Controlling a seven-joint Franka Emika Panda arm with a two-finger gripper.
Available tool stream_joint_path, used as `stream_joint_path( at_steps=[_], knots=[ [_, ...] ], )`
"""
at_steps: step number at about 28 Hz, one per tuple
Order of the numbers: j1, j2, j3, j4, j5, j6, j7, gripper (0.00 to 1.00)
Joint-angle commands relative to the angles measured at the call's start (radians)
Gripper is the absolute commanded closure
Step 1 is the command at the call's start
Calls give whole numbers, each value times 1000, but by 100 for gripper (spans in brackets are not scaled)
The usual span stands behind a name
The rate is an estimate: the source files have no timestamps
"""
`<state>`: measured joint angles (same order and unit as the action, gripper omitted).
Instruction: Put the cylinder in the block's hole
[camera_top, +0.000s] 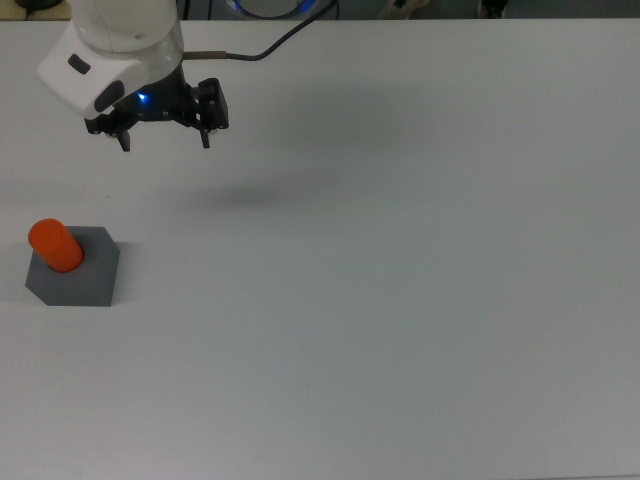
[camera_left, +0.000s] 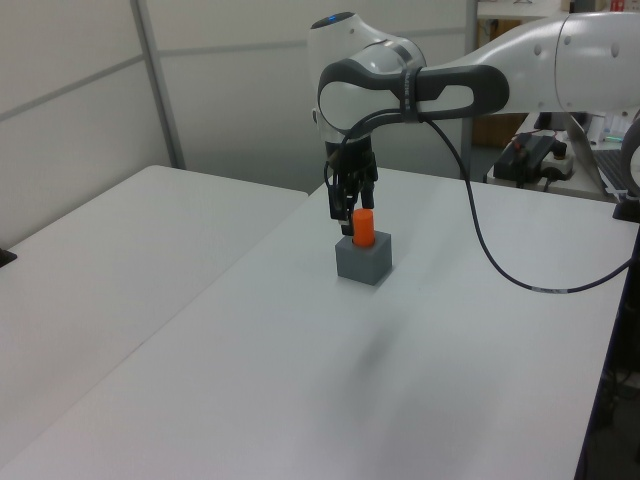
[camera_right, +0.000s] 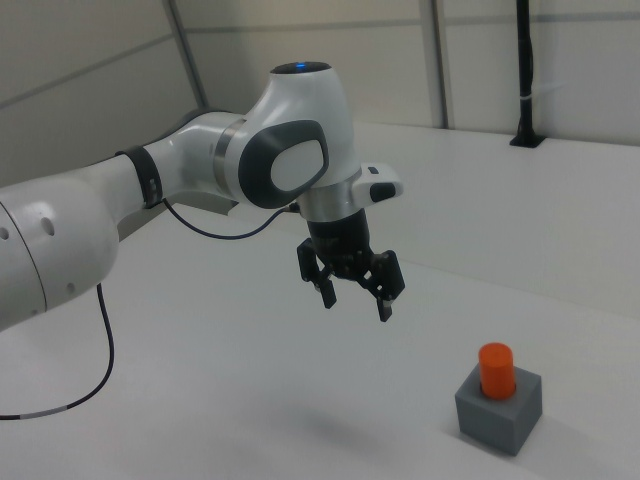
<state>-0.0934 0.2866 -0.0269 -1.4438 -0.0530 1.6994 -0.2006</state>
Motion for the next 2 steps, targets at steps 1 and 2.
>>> stream_joint_path(
  at_steps=[1,2],
  knots=[
    [7,-4,-2,3,-19,-24,-5,0],
    [7,-4,-2,3,-19,-24,-5,0]
  ],
)
